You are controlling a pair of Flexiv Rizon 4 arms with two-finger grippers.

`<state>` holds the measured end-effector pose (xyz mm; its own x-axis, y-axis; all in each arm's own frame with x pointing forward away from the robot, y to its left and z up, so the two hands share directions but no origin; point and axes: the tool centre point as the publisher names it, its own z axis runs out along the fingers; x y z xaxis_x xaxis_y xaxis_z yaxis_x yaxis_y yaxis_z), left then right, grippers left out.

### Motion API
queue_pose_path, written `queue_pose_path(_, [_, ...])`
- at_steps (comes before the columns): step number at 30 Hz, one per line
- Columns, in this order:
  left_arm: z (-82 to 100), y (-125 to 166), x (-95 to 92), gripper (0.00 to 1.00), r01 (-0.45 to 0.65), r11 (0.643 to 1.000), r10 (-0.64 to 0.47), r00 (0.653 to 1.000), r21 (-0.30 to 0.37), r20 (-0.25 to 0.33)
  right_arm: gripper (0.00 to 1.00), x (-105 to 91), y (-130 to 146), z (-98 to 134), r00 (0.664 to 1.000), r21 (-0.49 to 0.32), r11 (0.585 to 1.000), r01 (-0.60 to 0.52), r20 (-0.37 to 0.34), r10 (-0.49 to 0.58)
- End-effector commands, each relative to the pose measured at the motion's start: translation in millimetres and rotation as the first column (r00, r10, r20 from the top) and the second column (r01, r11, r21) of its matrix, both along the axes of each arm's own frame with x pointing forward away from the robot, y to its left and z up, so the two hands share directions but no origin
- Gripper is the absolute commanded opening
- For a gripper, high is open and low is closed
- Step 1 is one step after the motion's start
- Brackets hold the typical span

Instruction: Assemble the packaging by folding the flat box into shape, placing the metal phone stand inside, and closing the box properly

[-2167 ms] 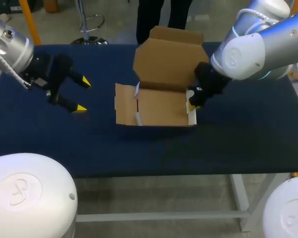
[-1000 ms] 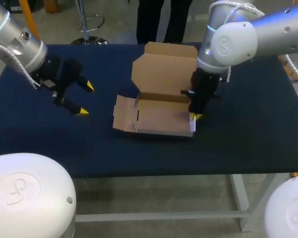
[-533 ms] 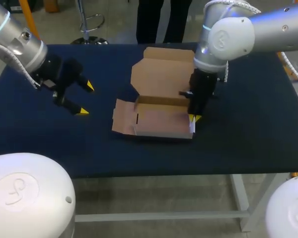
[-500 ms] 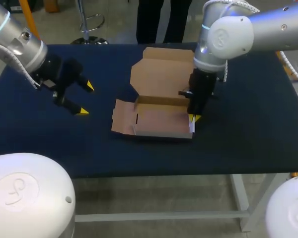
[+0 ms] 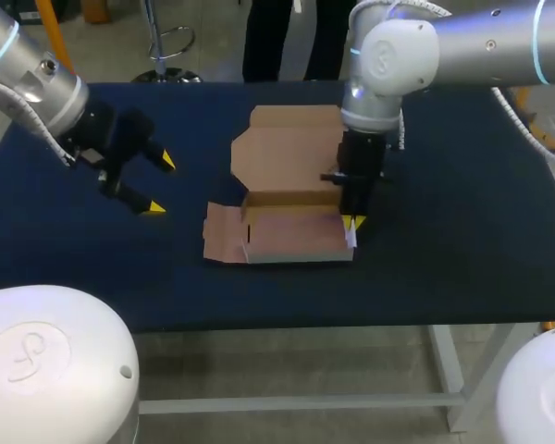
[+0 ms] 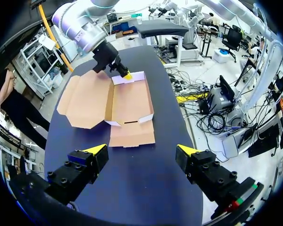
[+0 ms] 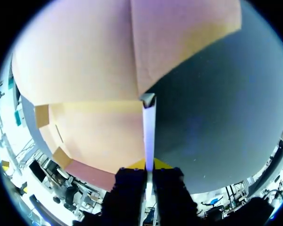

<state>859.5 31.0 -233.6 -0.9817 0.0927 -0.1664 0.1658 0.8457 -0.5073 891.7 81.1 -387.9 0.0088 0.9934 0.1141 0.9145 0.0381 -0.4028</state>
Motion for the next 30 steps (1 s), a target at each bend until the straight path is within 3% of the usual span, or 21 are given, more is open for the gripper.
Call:
queue_pose_path(1, [1.2,0,-0.2,1.0,0.0,1.0,0.0,1.0,0.005,-0.003,0.0,1.4,4,-1,0.998,-0.01,1.0,-0.008,-0.065,0.007])
queue_pose_path(11, [1.2,0,-0.2,1.0,0.0,1.0,0.0,1.0,0.005,-0.003,0.0,-7.0,4,-9,0.996,-0.016,1.0,-0.005,-0.084,0.004])
queue_pose_path(30, [1.2,0,-0.2,1.0,0.0,1.0,0.0,1.0,0.005,-0.003,0.07,-22.0,9,-16,0.999,-0.033,0.999,-0.016,-0.037,0.014])
